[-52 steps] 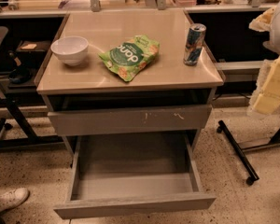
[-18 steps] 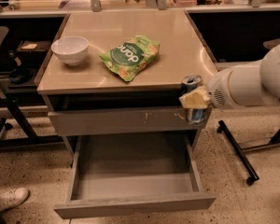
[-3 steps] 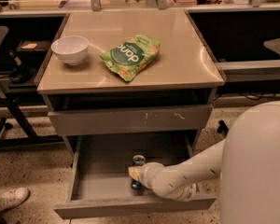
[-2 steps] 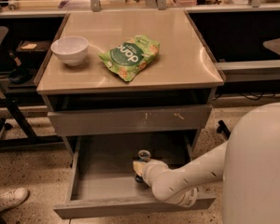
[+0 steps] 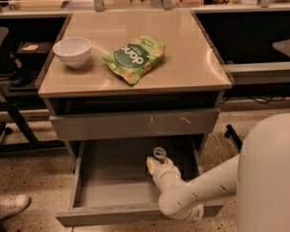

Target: Place redbull can into middle drawer

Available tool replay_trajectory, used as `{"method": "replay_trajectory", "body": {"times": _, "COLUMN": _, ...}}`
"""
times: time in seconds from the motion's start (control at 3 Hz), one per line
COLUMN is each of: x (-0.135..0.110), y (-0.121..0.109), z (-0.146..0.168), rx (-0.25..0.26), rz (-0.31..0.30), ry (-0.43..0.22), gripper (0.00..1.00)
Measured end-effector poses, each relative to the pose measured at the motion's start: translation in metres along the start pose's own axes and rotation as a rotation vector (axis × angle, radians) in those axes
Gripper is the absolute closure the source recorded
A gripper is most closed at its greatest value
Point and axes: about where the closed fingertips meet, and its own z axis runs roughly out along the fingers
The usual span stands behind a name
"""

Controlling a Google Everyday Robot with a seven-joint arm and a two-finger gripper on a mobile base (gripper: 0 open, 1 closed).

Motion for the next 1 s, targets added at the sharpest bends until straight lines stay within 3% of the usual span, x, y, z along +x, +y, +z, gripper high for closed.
{"method": "replay_trajectory", "body": {"times": 0.33, "x": -0.008, "y": -0.012, "z": 0.013, "rx": 0.026, "rz": 0.028, "ry": -0.079, "gripper": 1.00}}
{"method": "replay_trajectory", "body": {"times": 0.67, "x": 0.000, "y": -0.013, "z": 0.026, "rx": 0.031, "rz": 0.044, "ry": -0.085, "gripper": 1.00}}
{"method": "replay_trajectory", "body": {"times": 1.0, "x": 0.007, "y": -0.003, "z": 0.034, "rx": 0.020, "rz": 0.017, "ry": -0.039, "gripper": 1.00}}
